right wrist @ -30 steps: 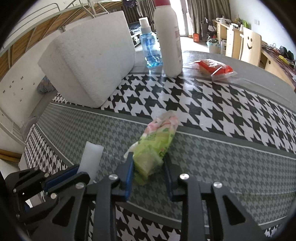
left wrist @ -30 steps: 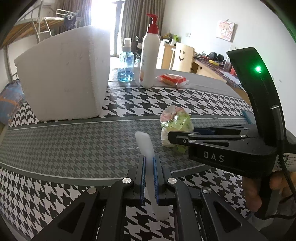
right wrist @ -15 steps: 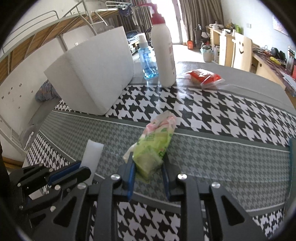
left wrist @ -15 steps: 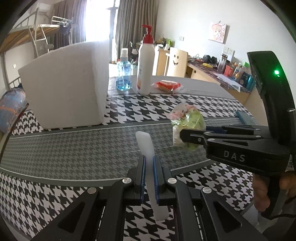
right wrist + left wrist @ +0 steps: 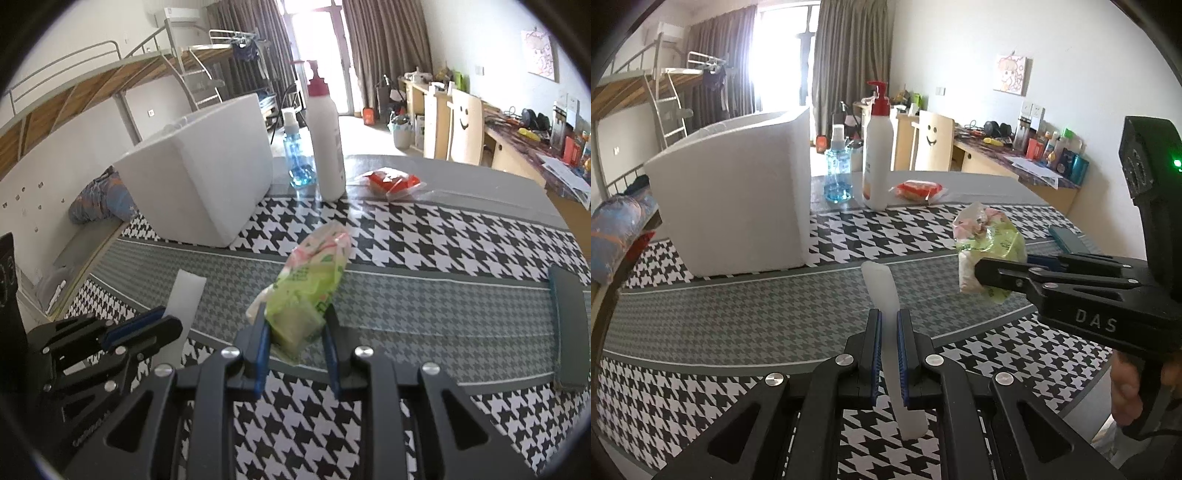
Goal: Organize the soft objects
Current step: 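Lift the white foam strip with the left tool while the right tool lifts the green bag, then carry the white strip and green bag with both tools toward the foam box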
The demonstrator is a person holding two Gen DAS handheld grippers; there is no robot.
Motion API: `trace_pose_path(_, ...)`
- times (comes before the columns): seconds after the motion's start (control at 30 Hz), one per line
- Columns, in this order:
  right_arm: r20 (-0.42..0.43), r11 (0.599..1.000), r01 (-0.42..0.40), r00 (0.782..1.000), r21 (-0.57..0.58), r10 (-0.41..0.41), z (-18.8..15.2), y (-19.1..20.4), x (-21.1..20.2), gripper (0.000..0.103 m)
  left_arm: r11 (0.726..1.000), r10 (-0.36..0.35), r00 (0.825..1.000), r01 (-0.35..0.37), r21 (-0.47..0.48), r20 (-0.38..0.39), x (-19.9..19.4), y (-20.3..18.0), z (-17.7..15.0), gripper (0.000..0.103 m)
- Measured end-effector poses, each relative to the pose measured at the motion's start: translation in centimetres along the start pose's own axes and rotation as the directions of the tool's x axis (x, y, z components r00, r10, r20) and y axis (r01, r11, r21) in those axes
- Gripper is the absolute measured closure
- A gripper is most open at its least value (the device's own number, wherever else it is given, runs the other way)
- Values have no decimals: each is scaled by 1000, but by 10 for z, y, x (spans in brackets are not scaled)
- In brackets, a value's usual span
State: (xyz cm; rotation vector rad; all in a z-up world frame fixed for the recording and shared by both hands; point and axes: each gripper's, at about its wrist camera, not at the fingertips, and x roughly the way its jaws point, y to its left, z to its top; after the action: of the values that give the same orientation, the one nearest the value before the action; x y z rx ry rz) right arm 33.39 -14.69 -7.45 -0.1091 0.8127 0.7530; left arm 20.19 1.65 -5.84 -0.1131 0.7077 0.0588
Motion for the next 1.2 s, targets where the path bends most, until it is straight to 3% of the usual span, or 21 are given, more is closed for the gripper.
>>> trace_pose_path(1.2,153,1000,26,988,-14,-24,16,25,-40,73,998,-3,989,-6,63,149,-34,14,34,94)
